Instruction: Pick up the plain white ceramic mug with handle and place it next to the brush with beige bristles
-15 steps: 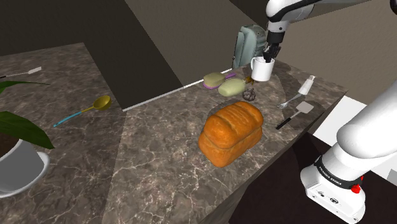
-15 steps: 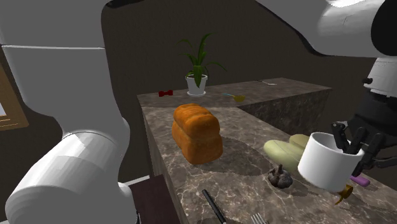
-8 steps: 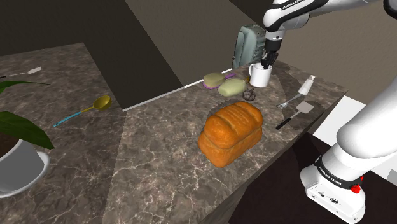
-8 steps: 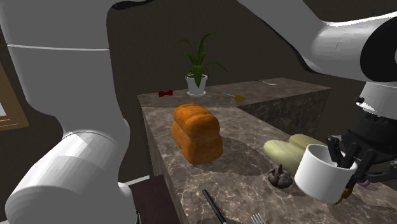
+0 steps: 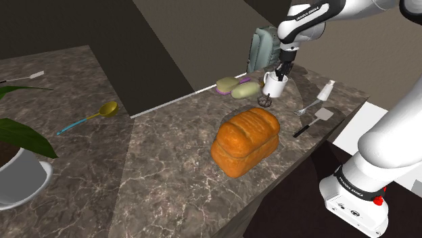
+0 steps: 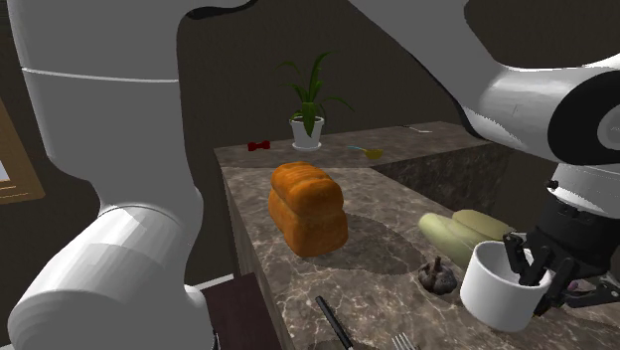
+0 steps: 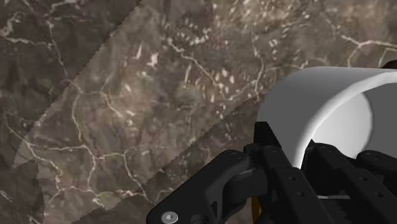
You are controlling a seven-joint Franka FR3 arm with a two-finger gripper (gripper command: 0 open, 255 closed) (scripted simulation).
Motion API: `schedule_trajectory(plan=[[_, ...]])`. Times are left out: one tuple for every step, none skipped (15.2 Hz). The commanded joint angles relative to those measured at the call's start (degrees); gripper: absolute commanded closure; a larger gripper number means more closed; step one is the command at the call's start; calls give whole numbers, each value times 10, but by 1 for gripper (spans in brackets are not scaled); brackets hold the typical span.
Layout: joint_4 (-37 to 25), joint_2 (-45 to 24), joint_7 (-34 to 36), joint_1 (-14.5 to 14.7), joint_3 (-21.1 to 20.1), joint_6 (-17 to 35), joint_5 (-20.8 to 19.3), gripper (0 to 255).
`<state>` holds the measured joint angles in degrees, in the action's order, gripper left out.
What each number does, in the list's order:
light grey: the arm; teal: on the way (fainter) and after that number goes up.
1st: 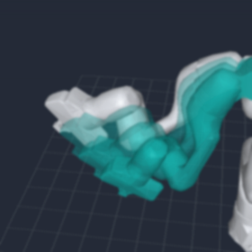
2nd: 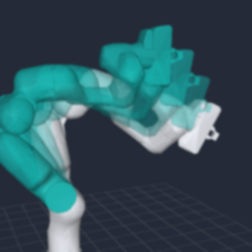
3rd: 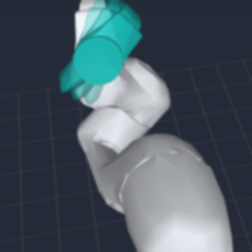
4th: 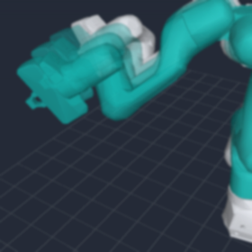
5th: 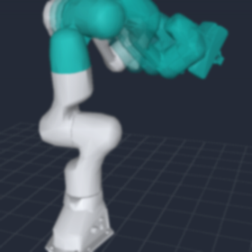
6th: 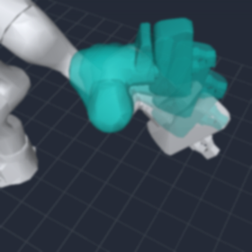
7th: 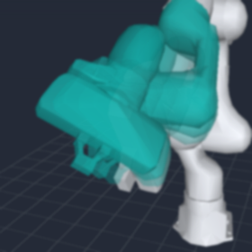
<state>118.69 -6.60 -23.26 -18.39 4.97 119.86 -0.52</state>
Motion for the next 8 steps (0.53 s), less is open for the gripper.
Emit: schedule_trajectory(plan=[[5,-7,0,1,-1,7,1,255],[5,-7,0,1,-1,7,1,255],[5,-7,-1,1,-1,7,1,255],[5,-7,-1,1,-1,7,1,255],[5,-7,-1,1,-1,7,1,255],[5,-7,-1,1,-1,7,1,255],[5,-7,-1,1,-1,7,1,255],[7,-5,-1,1,-1,7,1,0]])
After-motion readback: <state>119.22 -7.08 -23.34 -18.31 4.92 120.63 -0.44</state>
